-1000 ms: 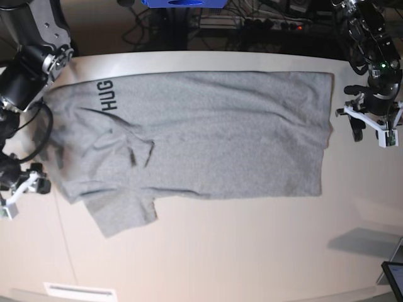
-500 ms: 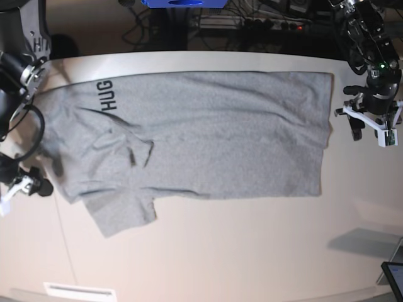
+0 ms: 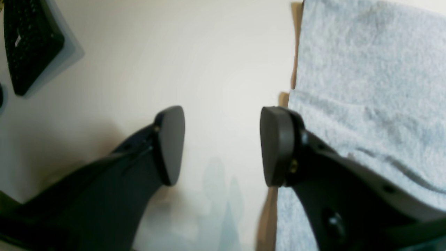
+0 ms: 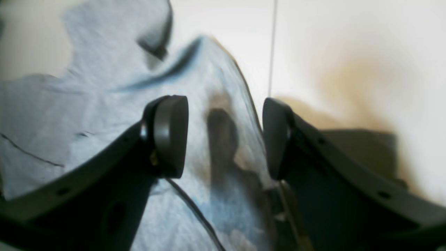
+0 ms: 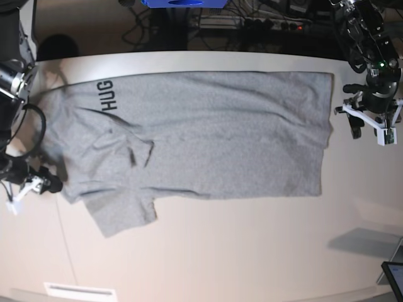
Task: Fold the T-shirt properly
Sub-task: 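Open both grippers and raise them off the shirt, then move both grippers down along the shirt's side edges toward the hem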
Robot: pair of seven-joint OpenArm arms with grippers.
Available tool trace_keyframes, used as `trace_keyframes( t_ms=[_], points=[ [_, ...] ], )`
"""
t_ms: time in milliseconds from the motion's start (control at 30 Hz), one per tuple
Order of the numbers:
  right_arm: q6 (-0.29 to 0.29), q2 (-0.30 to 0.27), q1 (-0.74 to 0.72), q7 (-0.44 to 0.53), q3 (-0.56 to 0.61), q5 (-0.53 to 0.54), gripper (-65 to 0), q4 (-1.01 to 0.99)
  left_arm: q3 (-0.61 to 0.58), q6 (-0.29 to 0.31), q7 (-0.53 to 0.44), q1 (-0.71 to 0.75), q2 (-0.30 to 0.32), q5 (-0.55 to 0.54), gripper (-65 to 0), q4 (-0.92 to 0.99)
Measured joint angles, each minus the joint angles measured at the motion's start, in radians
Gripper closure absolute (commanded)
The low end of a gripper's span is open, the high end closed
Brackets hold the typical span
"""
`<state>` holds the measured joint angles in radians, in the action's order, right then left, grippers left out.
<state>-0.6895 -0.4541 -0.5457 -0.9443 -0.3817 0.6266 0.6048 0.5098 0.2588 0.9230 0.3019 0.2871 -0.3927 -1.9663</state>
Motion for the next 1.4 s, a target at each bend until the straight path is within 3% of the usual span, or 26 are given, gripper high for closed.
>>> trace_keyframes(
  t_ms=[167,1067,1167,1333,1400],
  points=[
    [0.0,0.005,-0.005,0.039,0.009,0.009,-33.1,-0.051,0.003,0.0,0.0,0.0,0.001,0.0,-34.1,0.0],
    [-0.003,0.039,-0.005,0.042,0.01,0.022,-32.2,-0.053,0.003,0.0,0.0,0.0,0.002,0.0,-34.1,0.0],
    [-0.002,0.039,-0.005,0.042,0.01,0.021,-24.4,-0.053,0.003,0.0,0.001,-0.003,0.002,0.0,-34.8,0.001],
    [-0.001,0.04,0.001,0.03,0.013,0.003,-0.4,-0.053,0.004,0.0,0.004,-0.034,0.002,-0.005,-35.1,0.011],
    [0.0,0.039,0.001,0.03,0.013,0.002,-0.4,-0.053,0.006,0.0,0.004,-0.069,0.002,-0.003,-35.1,0.038]
  ],
)
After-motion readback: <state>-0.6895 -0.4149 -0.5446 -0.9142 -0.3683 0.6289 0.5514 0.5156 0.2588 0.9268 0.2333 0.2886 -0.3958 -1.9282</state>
